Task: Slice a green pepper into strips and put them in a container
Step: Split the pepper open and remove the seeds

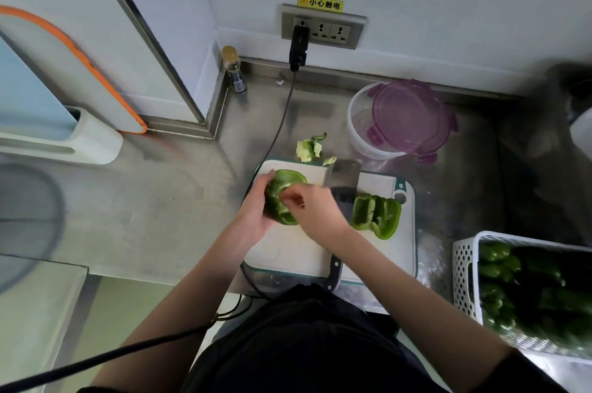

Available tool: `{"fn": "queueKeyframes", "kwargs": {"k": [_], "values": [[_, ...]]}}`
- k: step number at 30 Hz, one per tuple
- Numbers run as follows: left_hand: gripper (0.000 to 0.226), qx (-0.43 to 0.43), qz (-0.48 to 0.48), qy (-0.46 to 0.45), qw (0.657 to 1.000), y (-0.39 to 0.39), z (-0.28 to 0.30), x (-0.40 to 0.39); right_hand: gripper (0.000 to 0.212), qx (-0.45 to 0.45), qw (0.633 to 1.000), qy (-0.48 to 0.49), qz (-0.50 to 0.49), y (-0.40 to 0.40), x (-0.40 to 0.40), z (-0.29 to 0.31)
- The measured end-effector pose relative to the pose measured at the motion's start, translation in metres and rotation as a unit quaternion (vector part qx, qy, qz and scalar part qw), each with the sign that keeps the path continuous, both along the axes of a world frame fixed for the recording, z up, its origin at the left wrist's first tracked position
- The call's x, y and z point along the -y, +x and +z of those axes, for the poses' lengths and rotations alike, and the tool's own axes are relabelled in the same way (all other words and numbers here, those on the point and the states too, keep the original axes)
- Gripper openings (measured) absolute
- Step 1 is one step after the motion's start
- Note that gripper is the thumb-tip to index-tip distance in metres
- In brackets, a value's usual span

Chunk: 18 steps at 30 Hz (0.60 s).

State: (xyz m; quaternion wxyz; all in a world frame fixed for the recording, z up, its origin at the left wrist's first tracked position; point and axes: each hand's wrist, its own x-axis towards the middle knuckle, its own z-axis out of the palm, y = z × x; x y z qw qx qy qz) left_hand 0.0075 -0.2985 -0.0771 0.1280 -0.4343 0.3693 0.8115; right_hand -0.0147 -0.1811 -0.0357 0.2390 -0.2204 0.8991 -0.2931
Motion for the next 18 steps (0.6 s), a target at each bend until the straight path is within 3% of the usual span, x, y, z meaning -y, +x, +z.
{"fn": "queueKeyframes", "kwargs": {"k": [2,10,18], "values": [[0.031,-0.028,-0.003,-0.008,1.000,-0.002,0.000,-0.002,0.023,0.010,0.999,0.047,0.015,0.004,0.006,-0.009],[0.030,-0.084,-0.071,-0.080,0.991,-0.001,0.001,-0.006,0.013,-0.011,0.999,0.013,-0.040,0.012,0.015,-0.026],[0.039,-0.051,-0.021,-0.016,0.998,-0.002,0.006,-0.011,0.019,-0.013,0.998,-0.025,-0.061,0.013,0.004,-0.024]]}}
